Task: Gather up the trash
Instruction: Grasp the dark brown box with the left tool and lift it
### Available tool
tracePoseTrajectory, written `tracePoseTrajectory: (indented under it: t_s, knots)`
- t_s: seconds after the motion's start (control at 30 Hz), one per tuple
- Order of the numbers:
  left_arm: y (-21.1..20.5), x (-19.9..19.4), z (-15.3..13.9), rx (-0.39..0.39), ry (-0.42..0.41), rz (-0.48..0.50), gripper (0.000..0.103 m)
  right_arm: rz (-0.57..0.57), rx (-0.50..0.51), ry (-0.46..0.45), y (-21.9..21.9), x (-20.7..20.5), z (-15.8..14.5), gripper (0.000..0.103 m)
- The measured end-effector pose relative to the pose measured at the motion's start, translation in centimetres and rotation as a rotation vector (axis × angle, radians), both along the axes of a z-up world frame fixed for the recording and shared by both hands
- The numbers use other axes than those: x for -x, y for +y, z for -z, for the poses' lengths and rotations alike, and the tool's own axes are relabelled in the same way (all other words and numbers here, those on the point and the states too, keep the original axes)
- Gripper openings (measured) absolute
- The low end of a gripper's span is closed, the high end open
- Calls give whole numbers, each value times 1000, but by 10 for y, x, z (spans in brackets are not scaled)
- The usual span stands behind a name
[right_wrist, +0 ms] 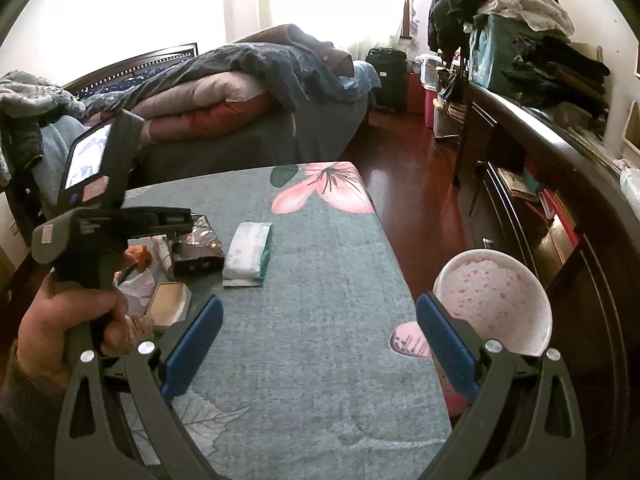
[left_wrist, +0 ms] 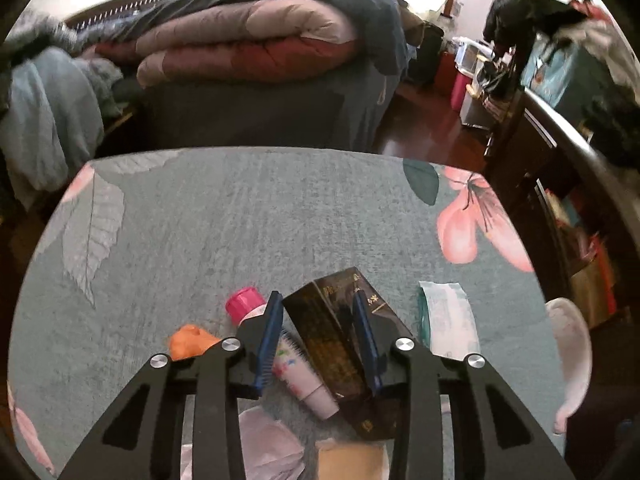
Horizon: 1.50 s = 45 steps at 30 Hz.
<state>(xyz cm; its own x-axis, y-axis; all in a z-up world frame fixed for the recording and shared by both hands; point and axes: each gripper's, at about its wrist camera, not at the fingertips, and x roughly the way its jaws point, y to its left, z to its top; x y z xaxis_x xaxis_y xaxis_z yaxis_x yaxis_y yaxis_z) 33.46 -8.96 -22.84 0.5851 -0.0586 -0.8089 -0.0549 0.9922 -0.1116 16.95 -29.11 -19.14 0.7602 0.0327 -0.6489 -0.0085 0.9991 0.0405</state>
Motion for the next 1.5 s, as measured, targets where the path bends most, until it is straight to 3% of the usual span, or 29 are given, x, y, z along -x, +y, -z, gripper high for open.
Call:
tracePoseTrajectory:
  t_s: [0.03,0.13,0.27,0.47,0.63,0.7,0.77,0.93,1.23,1.5]
  knots:
    - [4,2,-2,33,5,5,44,-3,0,-2,1,0,0,97]
    - [8,10,-7,82,-12,-10,92,-10,-4,-5,5,0,-2,97]
    - [-4,18,-15,78,-49,-25,99,-16,-6,-3,8,0,-1,97]
    - [-43,9,-1,-181,-15,-47,99,-12,-10,-10,3,2,-4,97]
    - [-60,5,16,-317,11,-67,99,5,-19,-14,-6,4,-5,97]
    - [-59,6,19,-317,14,-59,86,12,-22,-15,-9,3,-5,97]
    - [-53,6,20,-312,26,-71,53,15,-28,-13,-11,3,-5,97]
    - [-29,11,5,-168,-18,-60,30,0,-33,-2,-4,-1,-3,97]
    - [21,39,-25,63,-115,-9,24,-46,-14,21,23,-13,5,97]
    - [62,63,-38,166,-164,2,23,-86,2,33,50,-26,9,97]
